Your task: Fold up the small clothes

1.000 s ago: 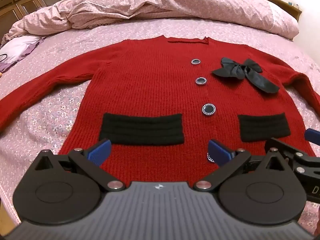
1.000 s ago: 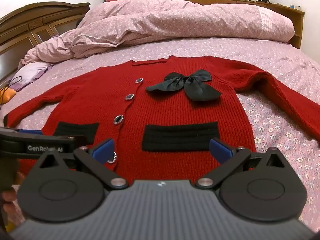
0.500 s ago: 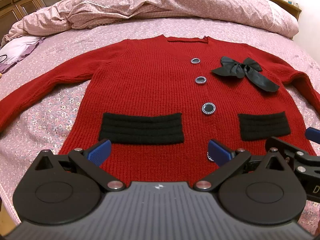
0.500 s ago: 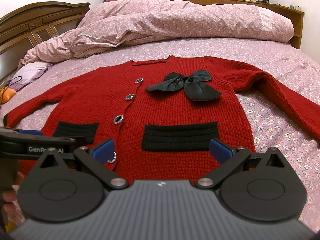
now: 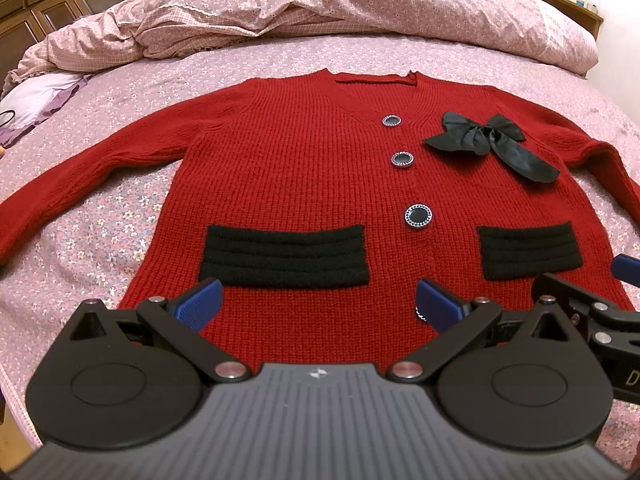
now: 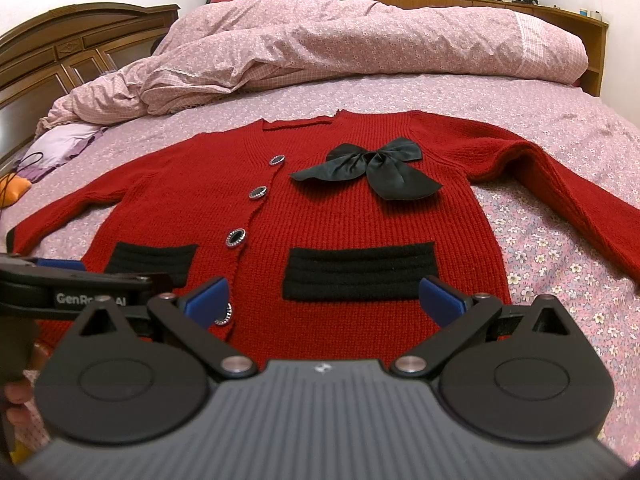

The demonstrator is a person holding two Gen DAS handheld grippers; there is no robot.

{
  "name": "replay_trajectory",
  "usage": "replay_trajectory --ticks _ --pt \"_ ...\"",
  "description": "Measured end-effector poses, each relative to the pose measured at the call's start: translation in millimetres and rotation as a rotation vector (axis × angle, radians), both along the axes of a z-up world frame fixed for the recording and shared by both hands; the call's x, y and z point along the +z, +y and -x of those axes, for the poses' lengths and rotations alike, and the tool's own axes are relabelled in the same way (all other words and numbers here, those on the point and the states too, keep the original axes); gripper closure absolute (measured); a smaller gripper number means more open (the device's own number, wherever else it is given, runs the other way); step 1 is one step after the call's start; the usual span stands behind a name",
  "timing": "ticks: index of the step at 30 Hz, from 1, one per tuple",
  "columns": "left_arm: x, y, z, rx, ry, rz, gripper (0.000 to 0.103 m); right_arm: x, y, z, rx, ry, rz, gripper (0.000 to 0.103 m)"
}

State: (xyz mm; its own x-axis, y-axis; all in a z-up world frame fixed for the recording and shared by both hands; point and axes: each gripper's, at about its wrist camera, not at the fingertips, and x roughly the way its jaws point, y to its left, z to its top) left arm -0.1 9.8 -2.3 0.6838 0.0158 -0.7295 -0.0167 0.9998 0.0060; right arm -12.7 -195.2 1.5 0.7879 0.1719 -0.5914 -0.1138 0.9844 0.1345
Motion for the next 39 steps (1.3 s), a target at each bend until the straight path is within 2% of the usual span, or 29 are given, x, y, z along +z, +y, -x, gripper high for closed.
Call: replay_trajectory --ticks 22,39 --pt "-1.2 -0.5 1.5 -0.001 0.002 -0.006 0.000 -6.5 -0.8 -0.1 -0.001 0.004 0.003 0.000" --pt "-0.8 -2.1 0.0 0.001 0.007 -0.011 0.000 0.2 1.6 -3.2 -0.010 0.032 0.023 0.000"
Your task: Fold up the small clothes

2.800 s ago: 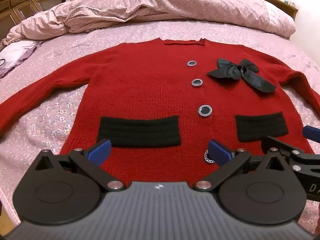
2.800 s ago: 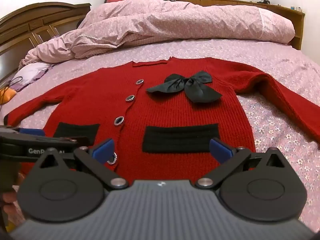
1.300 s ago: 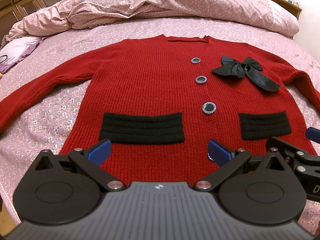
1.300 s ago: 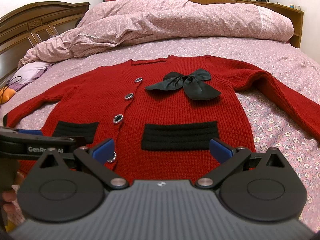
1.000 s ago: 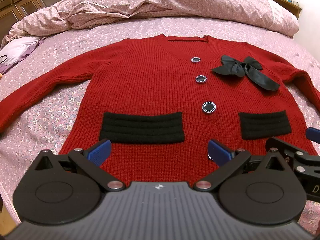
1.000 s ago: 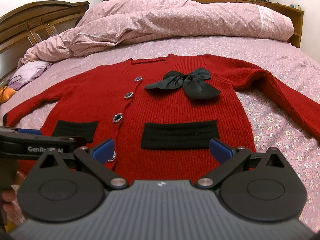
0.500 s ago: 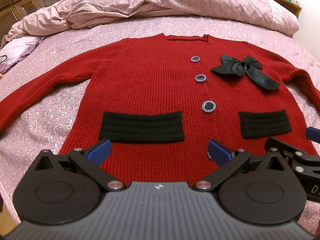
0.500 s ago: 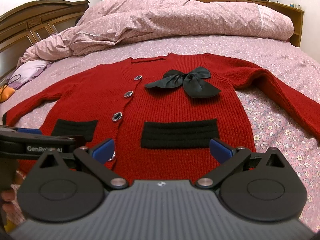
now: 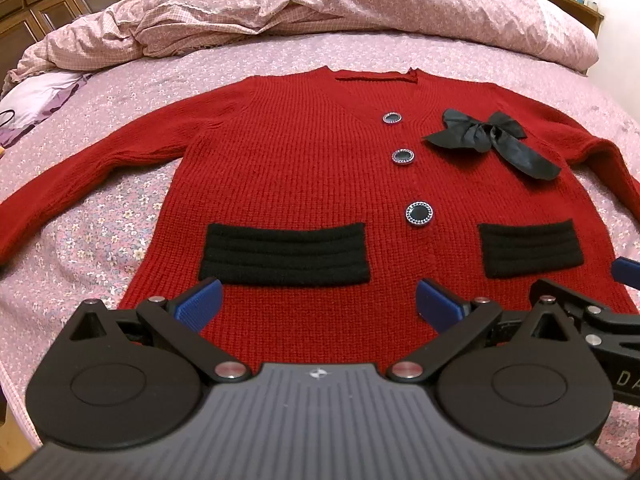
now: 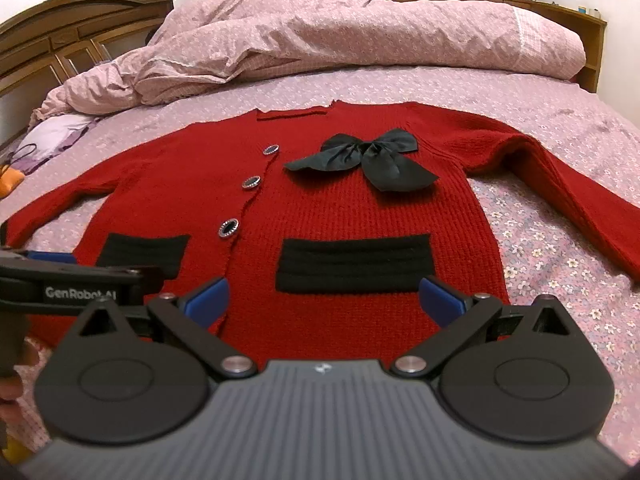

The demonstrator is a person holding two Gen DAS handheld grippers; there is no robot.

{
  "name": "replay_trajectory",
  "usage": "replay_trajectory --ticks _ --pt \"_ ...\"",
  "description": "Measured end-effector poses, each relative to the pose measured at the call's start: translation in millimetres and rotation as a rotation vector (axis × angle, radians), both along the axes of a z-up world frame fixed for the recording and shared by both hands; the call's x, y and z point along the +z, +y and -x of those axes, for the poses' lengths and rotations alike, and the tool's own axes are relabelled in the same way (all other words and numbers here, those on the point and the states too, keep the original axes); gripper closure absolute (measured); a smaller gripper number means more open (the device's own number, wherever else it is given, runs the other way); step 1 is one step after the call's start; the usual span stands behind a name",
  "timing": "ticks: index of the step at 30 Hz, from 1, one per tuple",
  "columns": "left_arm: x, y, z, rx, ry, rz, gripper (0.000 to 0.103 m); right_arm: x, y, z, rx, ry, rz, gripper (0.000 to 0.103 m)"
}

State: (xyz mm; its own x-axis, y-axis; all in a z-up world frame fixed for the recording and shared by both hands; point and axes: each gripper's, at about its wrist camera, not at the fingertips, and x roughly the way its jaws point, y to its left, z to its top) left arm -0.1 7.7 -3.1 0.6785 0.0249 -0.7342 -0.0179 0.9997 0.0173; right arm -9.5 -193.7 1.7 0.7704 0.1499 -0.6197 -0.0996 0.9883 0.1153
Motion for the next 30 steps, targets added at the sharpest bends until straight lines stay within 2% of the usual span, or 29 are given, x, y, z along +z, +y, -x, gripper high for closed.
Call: replay_trajectory --ticks 30 --pt "1.7 -8.8 -1.6 -0.018 0.009 -0.022 0.000 -1.4 -4.2 -1.7 -0.012 0.006 -0.007 0.000"
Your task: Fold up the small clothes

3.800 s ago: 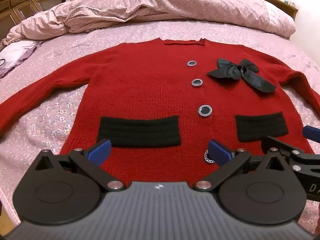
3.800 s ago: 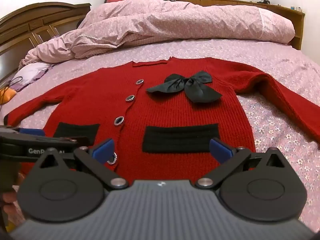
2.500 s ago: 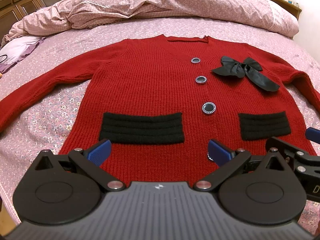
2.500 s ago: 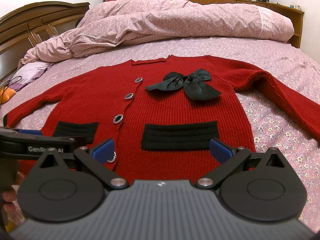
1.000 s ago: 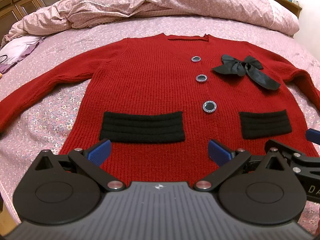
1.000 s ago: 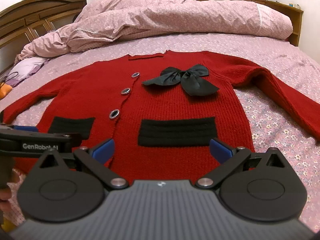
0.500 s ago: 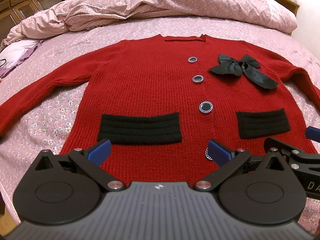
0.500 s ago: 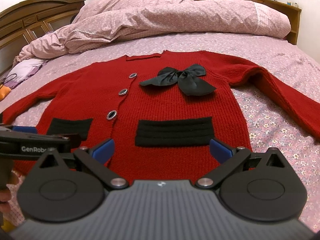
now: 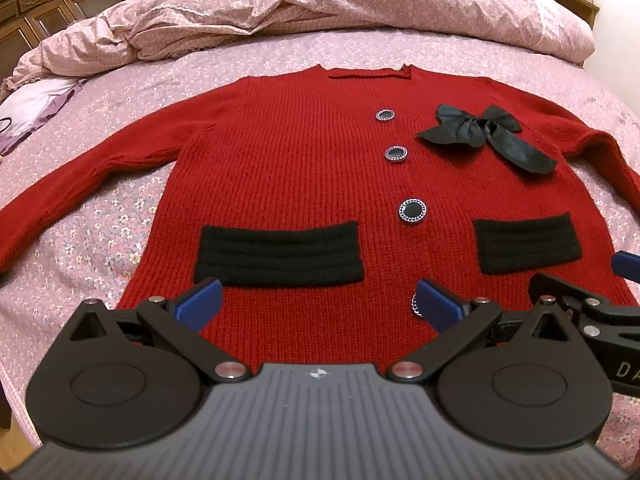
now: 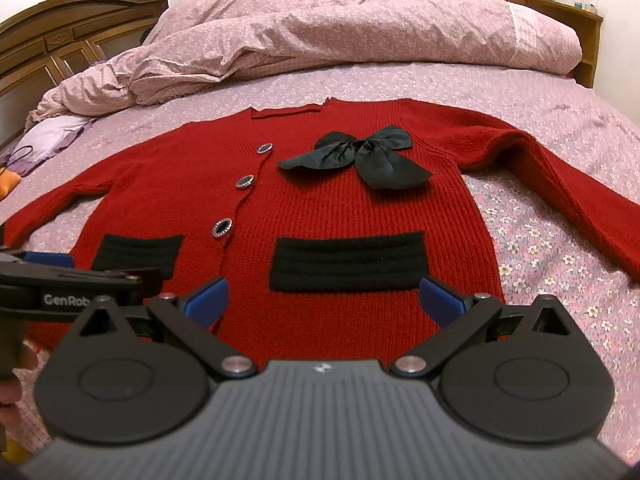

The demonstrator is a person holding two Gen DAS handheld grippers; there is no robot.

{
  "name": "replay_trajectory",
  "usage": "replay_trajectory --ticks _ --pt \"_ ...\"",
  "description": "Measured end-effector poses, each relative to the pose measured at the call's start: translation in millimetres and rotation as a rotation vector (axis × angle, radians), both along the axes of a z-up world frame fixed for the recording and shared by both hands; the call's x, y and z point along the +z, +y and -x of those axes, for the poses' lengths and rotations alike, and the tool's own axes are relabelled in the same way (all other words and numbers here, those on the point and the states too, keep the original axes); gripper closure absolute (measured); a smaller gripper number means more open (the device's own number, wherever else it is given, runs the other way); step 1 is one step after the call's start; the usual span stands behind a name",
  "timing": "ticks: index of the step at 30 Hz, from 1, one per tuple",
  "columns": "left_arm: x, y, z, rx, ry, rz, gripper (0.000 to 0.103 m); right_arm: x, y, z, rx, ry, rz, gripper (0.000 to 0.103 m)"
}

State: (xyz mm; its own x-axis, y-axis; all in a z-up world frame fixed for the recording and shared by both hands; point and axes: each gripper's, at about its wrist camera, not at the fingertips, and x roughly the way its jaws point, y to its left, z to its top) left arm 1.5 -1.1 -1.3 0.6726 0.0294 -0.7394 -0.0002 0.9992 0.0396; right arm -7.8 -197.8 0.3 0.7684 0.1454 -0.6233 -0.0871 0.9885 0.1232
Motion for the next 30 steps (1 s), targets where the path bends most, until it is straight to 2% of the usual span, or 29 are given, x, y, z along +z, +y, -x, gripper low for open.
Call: replay_trajectory --ticks 16,25,30 --pt "-2 4 -6 0.006 0.017 0.008 0.000 -1 -3 -1 0.003 0.008 -0.005 0.000" --pt "7 8 -31 0.000 0.005 -0.019 0.000 5 -17 -17 -0.011 0.019 -0.023 0.000" --pt "10 11 -50 0.014 0.014 -0.017 0.000 7 -37 -30 -0.055 0.017 -0.036 0.000"
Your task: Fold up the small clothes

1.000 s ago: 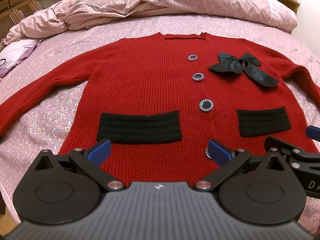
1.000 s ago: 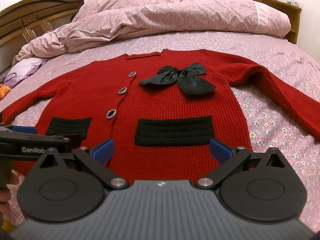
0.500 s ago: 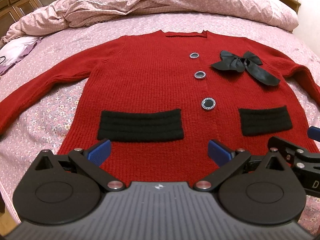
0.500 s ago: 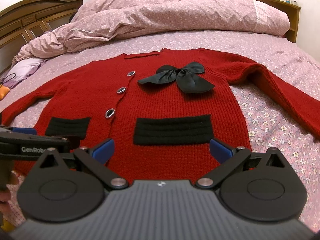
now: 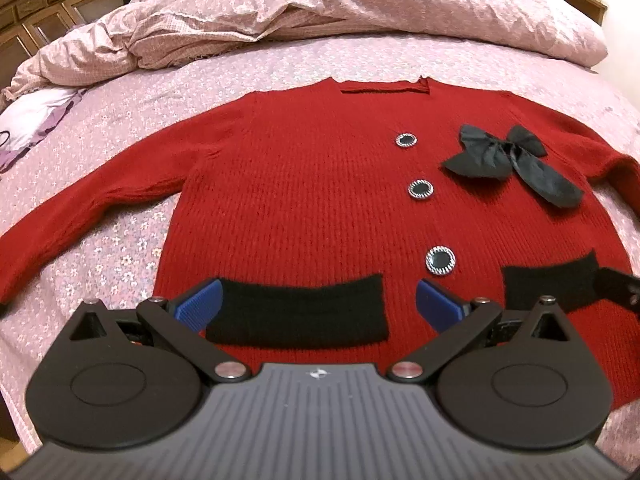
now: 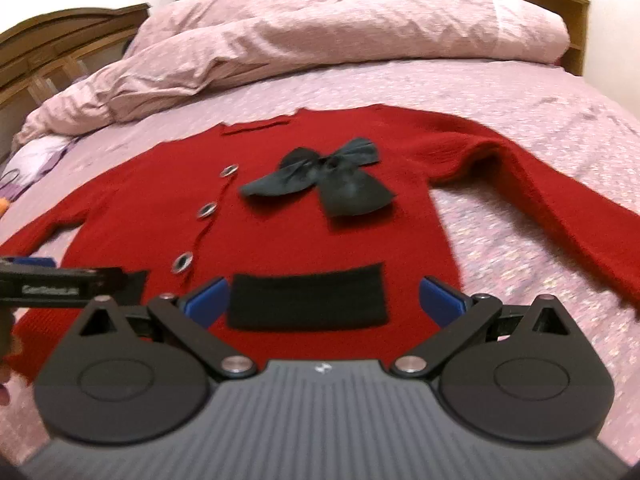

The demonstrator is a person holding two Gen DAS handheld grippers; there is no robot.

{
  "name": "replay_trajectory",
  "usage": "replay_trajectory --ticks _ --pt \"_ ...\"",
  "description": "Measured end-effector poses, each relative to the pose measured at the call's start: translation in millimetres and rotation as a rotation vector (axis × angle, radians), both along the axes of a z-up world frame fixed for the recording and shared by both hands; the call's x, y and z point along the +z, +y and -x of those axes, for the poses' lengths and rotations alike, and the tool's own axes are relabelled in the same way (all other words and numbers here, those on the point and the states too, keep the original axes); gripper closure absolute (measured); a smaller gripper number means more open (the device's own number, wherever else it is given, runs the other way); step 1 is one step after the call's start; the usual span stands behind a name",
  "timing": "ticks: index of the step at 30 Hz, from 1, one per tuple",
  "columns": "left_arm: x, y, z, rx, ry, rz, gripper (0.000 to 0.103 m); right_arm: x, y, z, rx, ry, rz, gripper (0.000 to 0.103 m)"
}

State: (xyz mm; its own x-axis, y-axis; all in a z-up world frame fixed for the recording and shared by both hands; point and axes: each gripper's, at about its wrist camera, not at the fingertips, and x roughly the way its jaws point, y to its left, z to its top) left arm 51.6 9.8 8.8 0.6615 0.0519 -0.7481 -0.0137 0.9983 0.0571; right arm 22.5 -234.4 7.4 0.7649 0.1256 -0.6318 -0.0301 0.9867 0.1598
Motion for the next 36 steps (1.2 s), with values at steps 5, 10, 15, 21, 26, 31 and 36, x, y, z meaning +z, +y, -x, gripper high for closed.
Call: replay_trajectory --ticks 5,10,15,21,26,31,36 --pt "-5 4 -16 0.014 0.029 0.014 0.000 -1 -25 -12 -0.064 0.001 -0.016 0.000" --pt "-9 7 -28 0.033 0.024 -0.021 0.000 -6 -55 -21 -0.149 0.011 -0.050 0.000" --pt "-14 11 -41 0.049 0.047 0.004 0.000 -10 -80 -32 -0.219 0.008 -0.085 0.000" --pt "-17 9 -56 0.057 0.062 0.001 0.000 -13 -107 -45 -0.298 0.011 -0.197 0.000" --pt "-20 5 -66 0.050 0.071 -0.003 0.000 -14 -126 -54 -0.381 -0.012 -0.267 0.000" --pt "-31 4 -74 0.056 0.100 -0.009 0.000 -19 -144 -64 -0.449 -0.025 -0.337 0.000" --pt "-38 8 -76 0.060 0.105 0.013 0.000 -28 -159 -70 -0.524 -0.025 -0.426 0.000"
